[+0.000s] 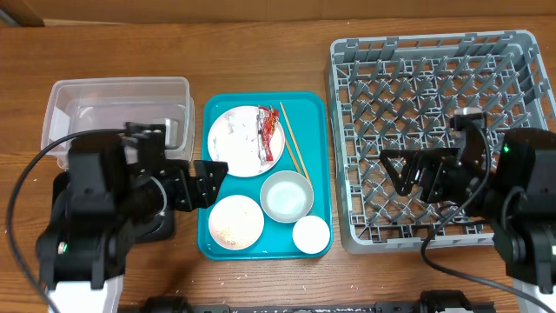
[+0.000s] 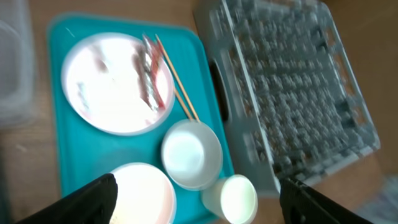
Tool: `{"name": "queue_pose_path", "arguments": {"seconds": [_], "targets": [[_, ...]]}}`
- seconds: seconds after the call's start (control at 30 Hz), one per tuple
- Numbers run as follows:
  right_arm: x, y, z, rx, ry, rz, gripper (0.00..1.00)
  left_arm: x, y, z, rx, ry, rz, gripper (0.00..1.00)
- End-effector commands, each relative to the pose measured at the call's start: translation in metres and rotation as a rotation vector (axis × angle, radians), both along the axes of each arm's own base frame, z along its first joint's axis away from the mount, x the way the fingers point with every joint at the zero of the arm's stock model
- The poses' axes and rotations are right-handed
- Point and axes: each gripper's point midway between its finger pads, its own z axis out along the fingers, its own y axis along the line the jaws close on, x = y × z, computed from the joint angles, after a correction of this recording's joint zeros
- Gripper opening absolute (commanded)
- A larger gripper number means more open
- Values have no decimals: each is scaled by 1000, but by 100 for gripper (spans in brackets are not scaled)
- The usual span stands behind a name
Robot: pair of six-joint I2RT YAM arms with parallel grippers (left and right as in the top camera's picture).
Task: Sort waste into correct bins and load items into the dishwasher
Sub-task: 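Grasp the white cup with the left gripper and lift it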
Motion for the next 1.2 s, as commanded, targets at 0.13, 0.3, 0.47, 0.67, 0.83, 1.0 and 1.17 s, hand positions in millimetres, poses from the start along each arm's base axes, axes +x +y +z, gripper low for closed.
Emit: {"name": "queue_pose_path", "arguments": {"seconds": [0.13, 0.3, 0.47, 0.67, 0.83, 1.0, 1.17], "targets": [[-1, 11, 15, 73, -11, 42, 100, -16, -63, -75, 253, 266, -222, 69], [-1, 11, 15, 111, 27, 7, 100, -25, -117, -143, 523, 359, -310, 74], [0, 11, 14, 116, 34, 3, 100, -24, -156, -201, 517, 484, -393, 60], [6, 11, 8, 116, 64, 2, 100, -34, -162, -219, 503, 563, -447, 12], [9, 11, 3, 119, 87, -1, 100, -31, -164, -191, 460, 492, -445, 6], [9, 11, 3, 119, 87, -1, 100, -38, -165, -180, 437, 484, -459, 25], [6, 14, 4, 135, 96, 18, 100, -46, -158, -186, 470, 512, -463, 35]]}}
